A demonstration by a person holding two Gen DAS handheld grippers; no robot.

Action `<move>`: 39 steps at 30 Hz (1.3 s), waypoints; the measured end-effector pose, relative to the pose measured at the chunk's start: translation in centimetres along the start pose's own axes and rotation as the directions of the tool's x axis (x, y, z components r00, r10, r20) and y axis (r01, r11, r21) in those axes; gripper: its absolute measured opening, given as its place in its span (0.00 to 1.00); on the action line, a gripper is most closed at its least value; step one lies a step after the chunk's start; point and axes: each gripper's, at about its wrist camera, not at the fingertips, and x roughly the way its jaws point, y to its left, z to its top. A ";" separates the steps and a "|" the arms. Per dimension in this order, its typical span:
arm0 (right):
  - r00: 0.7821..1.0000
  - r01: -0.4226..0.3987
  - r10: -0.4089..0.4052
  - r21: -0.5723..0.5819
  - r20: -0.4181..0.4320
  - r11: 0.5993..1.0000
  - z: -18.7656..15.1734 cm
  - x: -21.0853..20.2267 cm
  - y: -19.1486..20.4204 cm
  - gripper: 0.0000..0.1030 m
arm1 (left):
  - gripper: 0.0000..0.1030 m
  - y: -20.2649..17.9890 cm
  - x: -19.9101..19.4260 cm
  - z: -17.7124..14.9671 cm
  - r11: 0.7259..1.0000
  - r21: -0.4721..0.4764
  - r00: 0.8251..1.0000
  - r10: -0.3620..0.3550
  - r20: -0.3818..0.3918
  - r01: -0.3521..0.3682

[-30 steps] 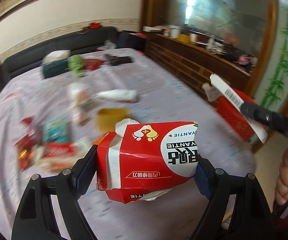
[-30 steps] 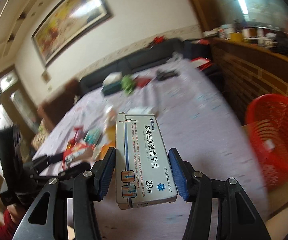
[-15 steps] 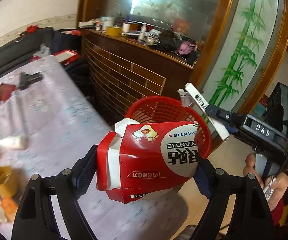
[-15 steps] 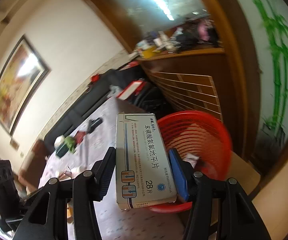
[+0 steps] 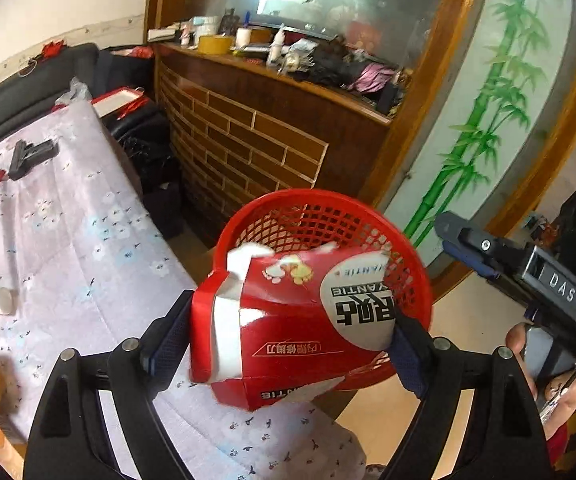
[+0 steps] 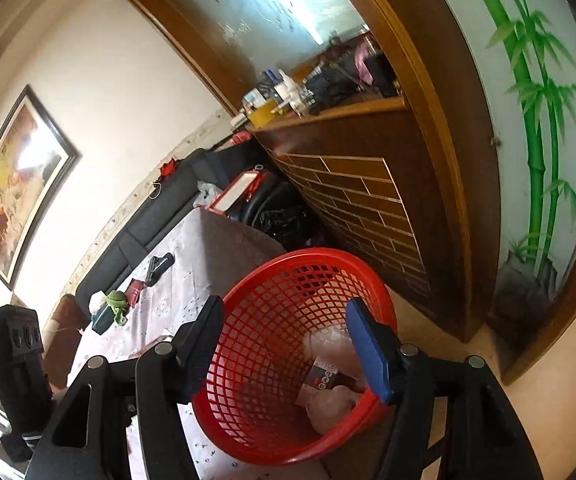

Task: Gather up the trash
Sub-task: 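Carry tissue pack and tablet box over red basket and open both grippers, then swing both tools back over the table toward the orange box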

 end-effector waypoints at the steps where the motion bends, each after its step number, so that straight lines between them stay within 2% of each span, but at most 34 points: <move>1: 1.000 -0.006 0.006 -0.006 0.008 1.000 -0.3 -0.4 0.2 0.67 | 0.88 -0.1 -0.1 0.2 1.000 0.011 1.000 0.001 -0.002 -0.001; 3: 1.000 -0.021 0.021 -0.001 0.016 1.000 -0.7 -0.8 0.7 0.67 | 0.88 -0.4 0.1 0.7 1.000 0.005 1.000 -0.004 -0.012 0.004; 5: 0.999 -0.020 0.019 0.031 0.036 0.999 -1.0 -1.6 0.8 0.67 | 0.88 -0.9 0.1 1.1 0.999 -0.002 0.999 -0.046 -0.018 0.046; 11: 0.995 -0.005 0.003 0.024 0.102 1.000 -1.5 -4.9 1.7 0.67 | 0.88 -0.7 -1.2 0.3 0.999 0.015 1.000 -0.028 -0.010 0.028; 14: 0.996 -0.004 0.003 0.007 0.093 1.000 -1.9 -5.6 2.1 0.68 | 0.88 0.5 -2.8 -0.4 1.000 -0.011 1.000 -0.023 0.016 0.023; 18: 0.994 -0.112 0.113 0.013 -0.011 0.994 -3.8 -4.6 2.3 0.68 | 0.88 3.2 -5.3 -1.9 0.999 -0.042 0.999 0.033 0.038 -0.032; 21: 0.972 -0.211 0.208 -0.016 -0.108 0.977 -6.0 -3.5 3.5 0.68 | 0.88 5.6 -7.4 -4.0 0.994 -0.073 0.995 0.082 0.059 -0.077; 27: 0.948 -0.277 0.240 -0.174 -0.209 0.945 -9.6 -2.0 8.5 0.67 | 0.88 9.8 -11.6 -9.2 0.976 -0.133 0.981 0.182 0.072 -0.171; 33: 0.908 -0.362 0.268 -0.283 -0.323 0.888 -13.4 0.0 13.7 0.67 | 0.88 14.6 -16.0 -14.0 0.946 -0.222 0.964 0.258 0.066 -0.237; 39: 0.880 -0.391 0.242 -0.334 -0.410 0.858 -17.0 2.6 18.2 0.67 | 0.88 20.5 -21.0 -18.3 0.881 -0.352 0.931 0.360 0.067 -0.315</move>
